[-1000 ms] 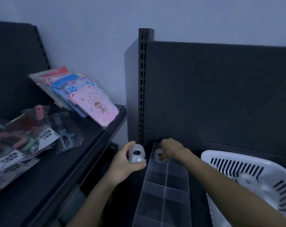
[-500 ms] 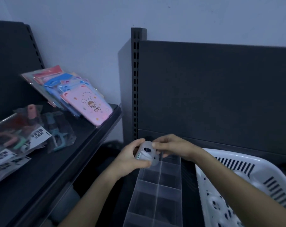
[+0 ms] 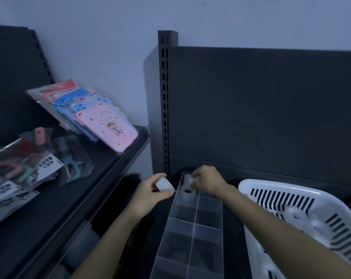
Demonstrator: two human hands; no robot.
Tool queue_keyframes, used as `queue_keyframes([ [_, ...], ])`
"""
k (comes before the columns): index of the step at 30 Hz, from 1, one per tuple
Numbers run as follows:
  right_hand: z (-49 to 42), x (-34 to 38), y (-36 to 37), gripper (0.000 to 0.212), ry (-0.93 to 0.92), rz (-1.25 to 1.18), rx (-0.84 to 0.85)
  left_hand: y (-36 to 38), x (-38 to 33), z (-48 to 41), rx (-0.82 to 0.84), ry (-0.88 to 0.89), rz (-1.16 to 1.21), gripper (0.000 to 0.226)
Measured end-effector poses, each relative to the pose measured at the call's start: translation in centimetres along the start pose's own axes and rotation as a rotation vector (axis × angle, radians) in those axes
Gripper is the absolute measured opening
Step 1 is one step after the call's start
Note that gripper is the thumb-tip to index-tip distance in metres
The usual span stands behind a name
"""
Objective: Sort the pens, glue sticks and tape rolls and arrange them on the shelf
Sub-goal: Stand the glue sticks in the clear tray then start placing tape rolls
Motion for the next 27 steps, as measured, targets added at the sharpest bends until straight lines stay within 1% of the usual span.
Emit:
queue_keyframes([
  [1,-0.2,0.1,0.5,0.045,-0.023,0.088,-0.003,-0.2,0.1,0.1,0.004,-0.003,-0.001,0.055],
  [3,-0.5,0.2,1.4,0.04,-0.066,0.225,-0.014,-0.4,0.4,0.1,0.009,-0.012,0.003,0.056],
  [5,-0.8,-0.1,2.2,0.032,-0.096,0.285,-0.013,-0.5,0.6,0.0,0.012,-0.021,0.013,0.053],
  [9,-1.4,-1.0,2.8,0.029,-0.124,0.236,0.061,-0.8,0.8,-0.2,-0.003,-0.026,0.013,0.046],
  [12,-1.8,-1.0,2.6,0.032,-0.138,0.208,0.033,-0.7,1.0,-0.5,-0.008,-0.023,0.017,0.039],
  [14,-1.9,-0.7,2.5,0.032,-0.14,0.197,0.003,-0.7,1.0,-0.7,-0.019,-0.022,0.019,0.041],
  [19,-1.5,-0.9,2.3,0.033,-0.135,0.162,0.032,-0.4,1.0,-1.1,-0.036,-0.003,0.012,0.04],
  [20,-1.2,-0.9,1.8,0.031,-0.139,0.134,0.017,-0.2,0.8,-1.0,-0.033,0.005,0.0,0.04],
  [22,-0.4,-0.8,0.2,0.028,-0.146,0.02,-0.07,0.2,0.5,-1.0,-0.023,0.03,-0.023,0.037],
  [24,0.9,-0.6,-1.6,0.034,-0.117,-0.162,-0.116,0.9,0.2,-1.2,-0.013,0.063,-0.047,0.036],
  [26,2.3,-0.4,-2.9,0.038,-0.106,-0.337,-0.048,2.0,-0.2,-1.3,-0.007,0.106,-0.095,0.036],
  [27,3.0,-0.3,-3.2,0.037,-0.114,-0.382,0.006,2.7,-0.5,-1.3,-0.004,0.127,-0.122,0.037],
])
Point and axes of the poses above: each hand's wrist, its own z-axis away from the middle knuckle, its own y-axis out of the palm, x = y × z, the point moved 1 cm from there along -z, towards the middle knuckle, and after that the axes turned 5 degrees about z, right-handed, at the moved point
